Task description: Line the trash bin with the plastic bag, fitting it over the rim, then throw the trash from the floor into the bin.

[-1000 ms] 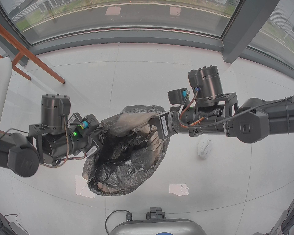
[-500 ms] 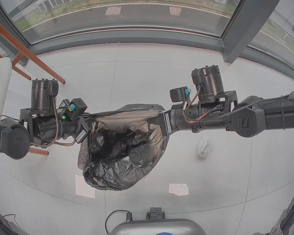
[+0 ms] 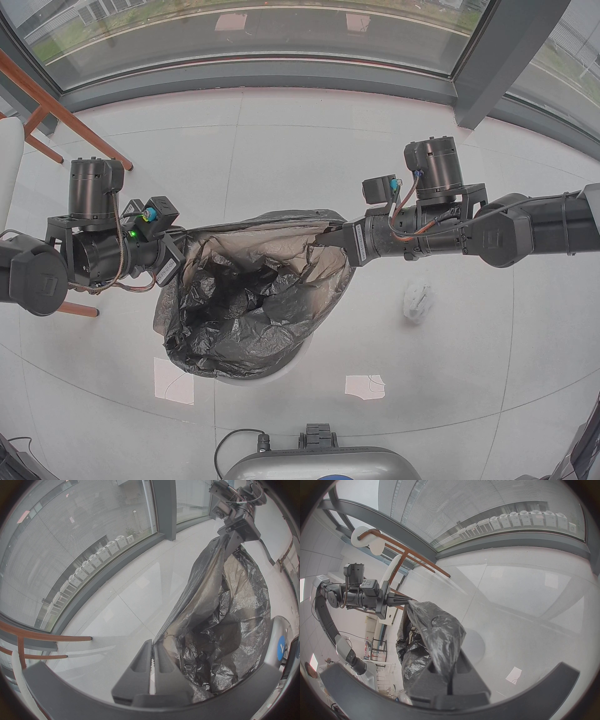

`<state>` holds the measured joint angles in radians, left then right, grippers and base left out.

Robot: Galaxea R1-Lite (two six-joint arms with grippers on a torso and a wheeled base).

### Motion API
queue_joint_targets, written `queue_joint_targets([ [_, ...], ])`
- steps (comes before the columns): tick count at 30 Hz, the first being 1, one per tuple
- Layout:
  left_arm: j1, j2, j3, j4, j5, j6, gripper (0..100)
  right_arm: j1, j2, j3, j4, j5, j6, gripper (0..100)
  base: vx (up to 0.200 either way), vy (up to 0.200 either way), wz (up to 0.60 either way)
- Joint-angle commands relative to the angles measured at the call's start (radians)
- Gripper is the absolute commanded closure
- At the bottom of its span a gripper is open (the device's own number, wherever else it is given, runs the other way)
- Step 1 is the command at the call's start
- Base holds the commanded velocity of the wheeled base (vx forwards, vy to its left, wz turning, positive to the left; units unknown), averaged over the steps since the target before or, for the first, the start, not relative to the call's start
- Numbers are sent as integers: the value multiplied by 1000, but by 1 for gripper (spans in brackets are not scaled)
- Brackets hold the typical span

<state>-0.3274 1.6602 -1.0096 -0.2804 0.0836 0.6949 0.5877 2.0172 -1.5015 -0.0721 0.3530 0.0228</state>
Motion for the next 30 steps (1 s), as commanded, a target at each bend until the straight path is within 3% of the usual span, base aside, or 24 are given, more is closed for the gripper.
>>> queue_joint_targets([
  [1, 4, 30, -23, -2, 1, -3, 100, -28, 20, -23, 0, 29, -3, 100, 0, 0, 0],
  [5, 5, 35, -34, -2, 1, -3, 100, -48, 24, -42, 0, 63, -4, 100, 0, 0, 0],
  [23, 33, 39, -49, -2, 1, -5, 100, -74, 49, -57, -28, 64, -9, 100, 0, 0, 0],
  [24, 33, 39, -49, -2, 1, -6, 100, -72, 48, -48, -26, 64, -17, 0, 0, 0, 0],
  [30, 33, 39, -49, -2, 2, -8, 100, -75, 43, -28, -41, 64, -47, 0, 0, 0, 0],
])
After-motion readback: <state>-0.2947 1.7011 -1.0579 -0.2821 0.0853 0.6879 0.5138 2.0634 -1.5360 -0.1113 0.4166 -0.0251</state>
